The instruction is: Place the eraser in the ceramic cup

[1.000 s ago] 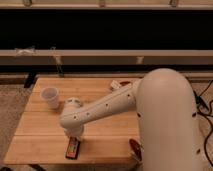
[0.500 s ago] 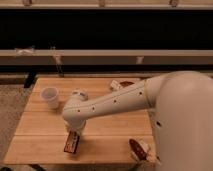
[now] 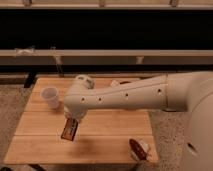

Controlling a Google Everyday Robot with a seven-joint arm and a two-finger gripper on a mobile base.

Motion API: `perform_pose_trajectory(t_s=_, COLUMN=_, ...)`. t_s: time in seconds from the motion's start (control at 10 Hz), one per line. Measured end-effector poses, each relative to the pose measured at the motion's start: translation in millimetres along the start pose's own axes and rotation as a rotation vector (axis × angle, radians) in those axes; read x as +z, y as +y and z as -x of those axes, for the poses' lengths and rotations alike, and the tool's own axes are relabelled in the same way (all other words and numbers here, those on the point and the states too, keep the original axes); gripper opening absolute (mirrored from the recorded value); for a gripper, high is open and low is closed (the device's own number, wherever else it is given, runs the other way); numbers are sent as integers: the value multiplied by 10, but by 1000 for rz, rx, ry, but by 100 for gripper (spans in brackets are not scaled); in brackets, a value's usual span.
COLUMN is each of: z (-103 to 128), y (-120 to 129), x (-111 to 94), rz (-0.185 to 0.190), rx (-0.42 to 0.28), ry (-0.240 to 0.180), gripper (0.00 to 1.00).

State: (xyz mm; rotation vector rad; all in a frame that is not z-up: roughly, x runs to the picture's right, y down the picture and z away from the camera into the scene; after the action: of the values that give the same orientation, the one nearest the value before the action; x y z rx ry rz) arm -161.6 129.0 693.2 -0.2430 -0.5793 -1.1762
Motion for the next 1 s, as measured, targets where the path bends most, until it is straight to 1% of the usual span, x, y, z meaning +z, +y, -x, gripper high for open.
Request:
perform_pose_trajectory(t_s=0.1, z=-17, y=-104, x=-80, rz=-21, rx=-9, ry=11, gripper=0)
perform_pose_trajectory(t_s=0.8, z=-1, y=-97, x=-61, rz=-18, rx=-11, ry=8, gripper=0)
perform_pose_trajectory(t_s=0.9, z=-6, y=-94, x=-65, rz=-15, rx=-11, ry=12, gripper=0)
perform_pose_trajectory(t_s=1.0, z=-44, y=-87, x=-69, rz=-5, rx=-27, ry=32, gripper=0)
